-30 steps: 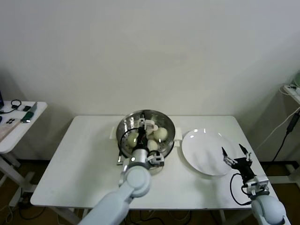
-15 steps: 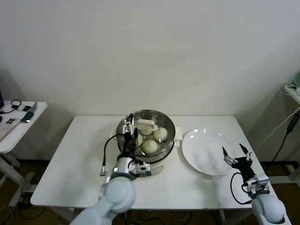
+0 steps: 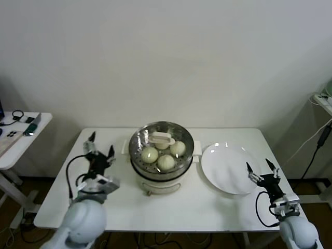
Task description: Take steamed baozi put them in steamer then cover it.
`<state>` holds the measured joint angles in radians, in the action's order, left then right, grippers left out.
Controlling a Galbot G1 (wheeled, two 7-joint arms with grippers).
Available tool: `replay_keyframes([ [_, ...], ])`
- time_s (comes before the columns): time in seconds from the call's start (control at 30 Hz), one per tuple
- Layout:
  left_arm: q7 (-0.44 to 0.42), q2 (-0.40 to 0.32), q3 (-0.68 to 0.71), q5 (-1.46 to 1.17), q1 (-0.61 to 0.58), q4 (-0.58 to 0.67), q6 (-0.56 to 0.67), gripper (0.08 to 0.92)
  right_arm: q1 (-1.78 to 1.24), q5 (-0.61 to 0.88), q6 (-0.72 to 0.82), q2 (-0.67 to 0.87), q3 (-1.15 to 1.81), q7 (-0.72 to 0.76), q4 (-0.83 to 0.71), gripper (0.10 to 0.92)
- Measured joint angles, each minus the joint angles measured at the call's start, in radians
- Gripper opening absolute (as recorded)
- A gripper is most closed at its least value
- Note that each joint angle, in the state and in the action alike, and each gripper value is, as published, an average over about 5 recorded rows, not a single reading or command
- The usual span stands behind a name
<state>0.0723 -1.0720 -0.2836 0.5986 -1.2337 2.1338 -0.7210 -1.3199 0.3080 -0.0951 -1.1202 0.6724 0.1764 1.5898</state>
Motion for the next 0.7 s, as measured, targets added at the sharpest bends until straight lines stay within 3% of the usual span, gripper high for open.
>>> replay_keyframes([
  [0.13, 0.021, -0.033, -0.128, -0.16, -0.087, -0.024, 0.088, 0.823, -0.009, 0.012, -0.003, 0.001, 0.003, 0.001, 0.012, 0.823],
  [0.3, 0.04, -0.096, -0.249, -0.33, -0.16, -0.088, 0.305, 0.823, -0.022, 0.028, -0.011, 0.002, 0.009, 0.006, 0.028, 0.823],
  [0.5, 0.043, -0.173, -0.332, -0.479, -0.21, -0.179, 0.555, 0.823, -0.044, 0.045, -0.02, 0.001, 0.019, 0.014, 0.047, 0.823],
  [0.7, 0.03, -0.227, -0.373, -0.572, -0.248, -0.257, 0.704, 0.823, -0.068, 0.058, -0.026, -0.003, 0.025, 0.02, 0.063, 0.823],
])
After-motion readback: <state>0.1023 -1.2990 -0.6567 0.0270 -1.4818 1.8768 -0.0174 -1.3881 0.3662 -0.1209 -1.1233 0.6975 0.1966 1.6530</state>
